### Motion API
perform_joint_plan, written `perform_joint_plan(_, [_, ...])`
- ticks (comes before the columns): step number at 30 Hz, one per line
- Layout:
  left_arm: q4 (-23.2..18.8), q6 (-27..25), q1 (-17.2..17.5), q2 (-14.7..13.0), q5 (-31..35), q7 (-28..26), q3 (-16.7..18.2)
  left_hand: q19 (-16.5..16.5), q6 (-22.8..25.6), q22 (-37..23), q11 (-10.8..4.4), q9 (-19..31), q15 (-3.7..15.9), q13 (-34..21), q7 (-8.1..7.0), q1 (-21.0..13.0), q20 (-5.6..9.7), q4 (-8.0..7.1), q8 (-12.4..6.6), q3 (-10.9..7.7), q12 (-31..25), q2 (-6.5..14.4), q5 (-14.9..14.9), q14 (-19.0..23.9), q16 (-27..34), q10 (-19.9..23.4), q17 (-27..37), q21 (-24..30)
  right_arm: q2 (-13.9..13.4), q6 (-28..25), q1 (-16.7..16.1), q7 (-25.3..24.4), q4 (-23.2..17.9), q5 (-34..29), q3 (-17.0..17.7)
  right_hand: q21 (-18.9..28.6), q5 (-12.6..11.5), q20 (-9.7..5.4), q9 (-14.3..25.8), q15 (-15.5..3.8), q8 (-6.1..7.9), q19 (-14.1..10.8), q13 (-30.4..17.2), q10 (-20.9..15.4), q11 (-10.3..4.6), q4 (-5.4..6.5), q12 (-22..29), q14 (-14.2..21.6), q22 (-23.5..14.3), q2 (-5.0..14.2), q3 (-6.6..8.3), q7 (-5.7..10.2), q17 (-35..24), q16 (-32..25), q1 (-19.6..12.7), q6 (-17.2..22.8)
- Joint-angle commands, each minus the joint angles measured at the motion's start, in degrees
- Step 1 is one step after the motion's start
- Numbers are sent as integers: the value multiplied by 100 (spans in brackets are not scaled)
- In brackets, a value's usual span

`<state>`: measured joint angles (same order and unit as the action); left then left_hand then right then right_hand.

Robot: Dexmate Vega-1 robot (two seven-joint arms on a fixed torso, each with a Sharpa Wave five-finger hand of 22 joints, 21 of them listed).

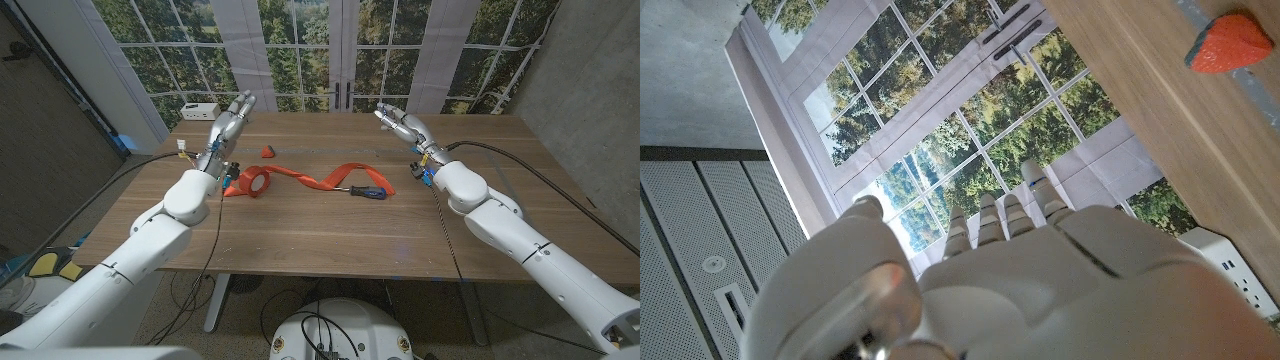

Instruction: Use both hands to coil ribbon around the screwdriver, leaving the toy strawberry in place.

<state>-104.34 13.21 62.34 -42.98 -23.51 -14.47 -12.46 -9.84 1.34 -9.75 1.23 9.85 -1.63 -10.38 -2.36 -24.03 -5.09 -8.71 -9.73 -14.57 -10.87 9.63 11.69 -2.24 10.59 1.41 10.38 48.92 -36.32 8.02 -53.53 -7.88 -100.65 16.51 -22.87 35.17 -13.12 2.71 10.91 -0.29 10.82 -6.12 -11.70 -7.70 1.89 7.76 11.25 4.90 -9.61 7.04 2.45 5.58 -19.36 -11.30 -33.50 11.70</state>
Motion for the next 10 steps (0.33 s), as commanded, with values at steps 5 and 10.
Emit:
perform_joint_plan(5, [823, 250, -470, 118, -546, 965, -68, -576, -29, -18, 42, 16, -33, -13, 76, 149, 73, -100, -19, -10, 0, 79, 72, -65, 5, -63, 1, -50, 290, -277, -296, -1428, -40, -349, 168, -124, -37, -116, -4, 41, 82, -139, 36, -274, 133, 183, 82, 222, -1, 57, -153, -121, 138, -91, 517, 260])
perform_joint_plan(10, [1189, 105, -729, 173, -728, 1297, -240, -569, -71, -19, 65, 16, -31, -11, 124, 205, 80, -118, -15, -19, 5, 96, 90, -73, 8, -96, -2, -69, 410, -111, -324, -1425, 195, -338, 49, -182, -79, -168, -13, 47, 94, -167, 47, -344, 173, 94, 88, 278, 3, 145, -86, -222, 225, -84, 469, 353])
